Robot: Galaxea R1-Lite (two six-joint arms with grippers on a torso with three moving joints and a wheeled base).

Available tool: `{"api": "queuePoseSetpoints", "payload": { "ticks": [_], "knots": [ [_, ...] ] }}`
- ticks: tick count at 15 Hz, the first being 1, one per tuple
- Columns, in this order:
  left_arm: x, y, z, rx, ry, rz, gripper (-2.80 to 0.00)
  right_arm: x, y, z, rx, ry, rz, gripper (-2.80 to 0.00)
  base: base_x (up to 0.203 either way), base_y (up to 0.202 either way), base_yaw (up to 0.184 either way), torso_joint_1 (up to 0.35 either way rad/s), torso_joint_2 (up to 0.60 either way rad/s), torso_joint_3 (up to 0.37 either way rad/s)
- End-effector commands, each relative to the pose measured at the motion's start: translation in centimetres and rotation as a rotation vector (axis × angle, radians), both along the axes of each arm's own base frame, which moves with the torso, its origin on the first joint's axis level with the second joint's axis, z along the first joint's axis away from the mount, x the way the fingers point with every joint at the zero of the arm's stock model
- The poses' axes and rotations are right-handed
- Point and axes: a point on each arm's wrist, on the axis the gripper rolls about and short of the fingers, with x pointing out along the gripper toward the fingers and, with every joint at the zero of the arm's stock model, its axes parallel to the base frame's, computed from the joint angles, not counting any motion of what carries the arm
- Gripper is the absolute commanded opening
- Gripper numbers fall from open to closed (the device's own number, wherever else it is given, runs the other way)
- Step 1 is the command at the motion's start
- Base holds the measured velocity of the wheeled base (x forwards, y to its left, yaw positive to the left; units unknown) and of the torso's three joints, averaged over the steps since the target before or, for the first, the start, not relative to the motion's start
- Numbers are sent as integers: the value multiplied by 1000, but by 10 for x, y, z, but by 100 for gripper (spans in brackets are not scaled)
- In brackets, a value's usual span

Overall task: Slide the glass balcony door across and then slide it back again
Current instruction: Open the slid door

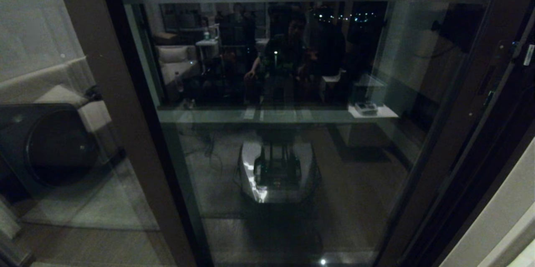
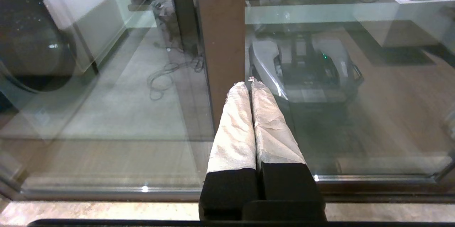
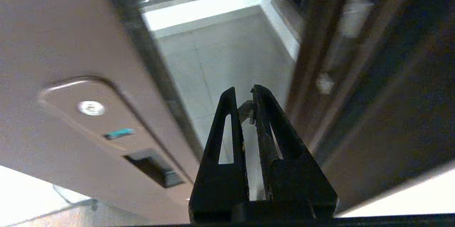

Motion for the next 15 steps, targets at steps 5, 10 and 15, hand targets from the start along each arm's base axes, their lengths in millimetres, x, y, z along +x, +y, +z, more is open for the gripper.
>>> {"api": "queuePoseSetpoints", "payload": {
  "ticks": [5, 10, 15],
  "knots": [
    [0, 0, 0, 0, 0, 0, -280, 16, 3, -14, 2, 21, 5, -280, 0, 0, 0, 0, 0, 0],
    [0, 0, 0, 0, 0, 0, -280, 24, 8, -20, 7, 18, 22, -280, 0, 0, 0, 0, 0, 0],
    [0, 0, 0, 0, 0, 0, -280, 29, 18, -20, 38, 6, 44, -280, 0, 0, 0, 0, 0, 0]
  ]
}}
